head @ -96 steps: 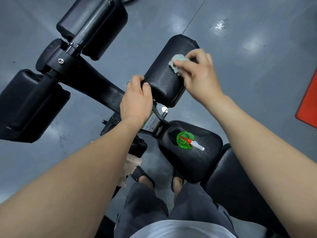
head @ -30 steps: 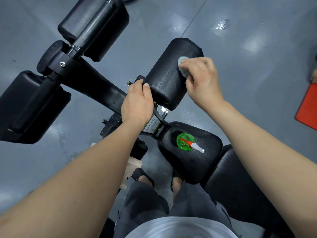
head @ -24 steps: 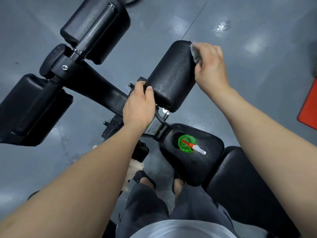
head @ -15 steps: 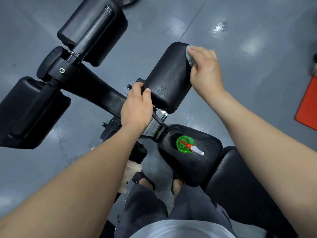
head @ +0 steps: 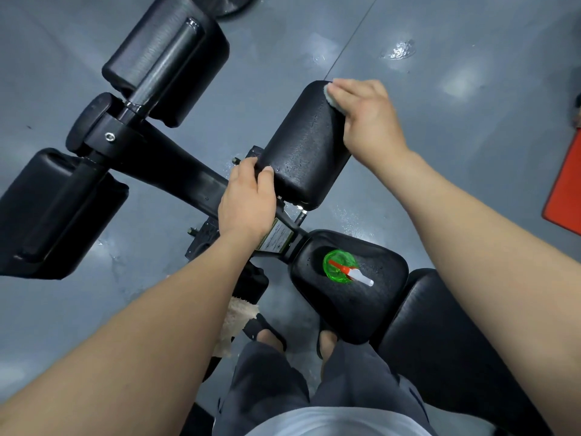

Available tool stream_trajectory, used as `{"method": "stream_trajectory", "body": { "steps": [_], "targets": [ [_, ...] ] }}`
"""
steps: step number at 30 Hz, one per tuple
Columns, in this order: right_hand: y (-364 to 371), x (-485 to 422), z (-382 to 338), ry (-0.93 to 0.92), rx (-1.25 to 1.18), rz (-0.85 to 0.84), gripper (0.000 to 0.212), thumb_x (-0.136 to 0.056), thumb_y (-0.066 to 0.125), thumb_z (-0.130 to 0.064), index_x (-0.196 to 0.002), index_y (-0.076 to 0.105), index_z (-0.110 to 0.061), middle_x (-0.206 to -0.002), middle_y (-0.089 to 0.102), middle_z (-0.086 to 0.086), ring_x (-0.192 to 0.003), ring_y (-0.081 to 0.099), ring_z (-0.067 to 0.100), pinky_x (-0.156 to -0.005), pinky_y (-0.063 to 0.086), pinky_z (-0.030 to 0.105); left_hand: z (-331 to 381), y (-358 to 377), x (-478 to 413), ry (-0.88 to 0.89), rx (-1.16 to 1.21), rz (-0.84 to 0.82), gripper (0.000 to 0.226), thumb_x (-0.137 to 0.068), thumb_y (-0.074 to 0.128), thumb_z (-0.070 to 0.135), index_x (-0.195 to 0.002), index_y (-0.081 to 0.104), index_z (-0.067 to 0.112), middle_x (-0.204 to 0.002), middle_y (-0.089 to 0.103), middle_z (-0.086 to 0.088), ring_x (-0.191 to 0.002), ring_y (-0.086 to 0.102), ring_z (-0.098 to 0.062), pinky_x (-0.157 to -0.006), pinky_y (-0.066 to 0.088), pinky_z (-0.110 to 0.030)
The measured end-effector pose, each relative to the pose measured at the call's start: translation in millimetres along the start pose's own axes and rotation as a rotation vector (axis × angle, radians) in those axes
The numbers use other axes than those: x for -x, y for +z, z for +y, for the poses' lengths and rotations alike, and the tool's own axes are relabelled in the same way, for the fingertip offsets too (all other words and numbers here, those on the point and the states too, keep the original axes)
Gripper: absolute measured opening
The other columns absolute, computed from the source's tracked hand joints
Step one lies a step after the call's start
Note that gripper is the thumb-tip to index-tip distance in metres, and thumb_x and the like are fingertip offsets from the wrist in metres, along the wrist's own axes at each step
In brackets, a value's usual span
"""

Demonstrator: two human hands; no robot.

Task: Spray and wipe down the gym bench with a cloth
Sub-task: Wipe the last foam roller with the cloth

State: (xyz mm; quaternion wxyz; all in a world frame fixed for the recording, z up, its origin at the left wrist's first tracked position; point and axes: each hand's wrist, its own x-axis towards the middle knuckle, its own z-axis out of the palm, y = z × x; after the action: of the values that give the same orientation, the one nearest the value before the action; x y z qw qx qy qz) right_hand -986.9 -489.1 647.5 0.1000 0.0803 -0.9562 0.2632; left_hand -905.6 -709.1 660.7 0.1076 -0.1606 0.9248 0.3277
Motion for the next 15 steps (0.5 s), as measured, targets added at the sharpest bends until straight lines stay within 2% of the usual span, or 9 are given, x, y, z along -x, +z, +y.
{"method": "stream_trajectory", "body": {
  "steps": [2, 5, 7, 12, 15],
  "targets": [
    [2, -7, -1, 0.099, -0.041, -0.015, 0.056, -0.091, 0.033, -0.009, -0.137, 0.063, -0.020, -0.143, 0.058, -0.001, -0.124, 0.050, 0.033, -0.107, 0.040, 0.033, 0, -1, -1, 0.000, 0.003, 0.000, 0.042, -0.103, 0.035, 0.048, -0.139, 0.049, 0.030, -0.143, 0.049, 0.007, -0.124, 0.051, -0.019, -0.099, 0.038, -0.037],
    [5, 1, -4, 0.198, -0.100, 0.032, 0.059, -0.088, 0.035, -0.001, -0.137, 0.062, -0.021, -0.142, 0.057, -0.004, -0.121, 0.050, 0.030, -0.101, 0.032, 0.018, 0, 0, -1, 0.006, -0.010, 0.007, 0.040, -0.103, 0.035, 0.047, -0.137, 0.047, 0.031, -0.142, 0.049, 0.007, -0.119, 0.052, -0.017, -0.093, 0.037, -0.037],
    [6, 13, -3, 0.215, -0.128, 0.062, 0.061, -0.086, 0.034, 0.001, -0.136, 0.061, -0.021, -0.141, 0.057, -0.007, -0.116, 0.051, 0.029, -0.097, 0.031, 0.016, -1, 0, -1, 0.007, -0.001, 0.014, 0.037, -0.104, 0.035, 0.046, -0.135, 0.046, 0.031, -0.140, 0.050, 0.007, -0.114, 0.052, -0.016, -0.091, 0.036, -0.037],
    [5, 29, 12, 0.230, -0.139, 0.048, 0.061, -0.085, 0.033, 0.002, -0.136, 0.059, -0.017, -0.142, 0.058, -0.005, -0.119, 0.057, 0.026, -0.099, 0.025, 0.006, -2, 0, -3, -0.006, -0.028, -0.003, 0.047, -0.104, 0.031, 0.048, -0.146, 0.044, 0.031, -0.150, 0.048, 0.005, -0.131, 0.049, -0.019, -0.105, 0.037, -0.040],
    [3, 19, 9, 0.181, -0.136, 0.061, 0.055, -0.086, 0.034, 0.004, -0.130, 0.064, -0.012, -0.135, 0.064, 0.000, -0.113, 0.058, 0.030, -0.099, 0.024, 0.004, -2, 0, -4, -0.007, -0.026, 0.005, 0.046, -0.105, 0.031, 0.046, -0.145, 0.046, 0.030, -0.149, 0.049, 0.005, -0.131, 0.049, -0.019, -0.103, 0.036, -0.038]
  ]
}}
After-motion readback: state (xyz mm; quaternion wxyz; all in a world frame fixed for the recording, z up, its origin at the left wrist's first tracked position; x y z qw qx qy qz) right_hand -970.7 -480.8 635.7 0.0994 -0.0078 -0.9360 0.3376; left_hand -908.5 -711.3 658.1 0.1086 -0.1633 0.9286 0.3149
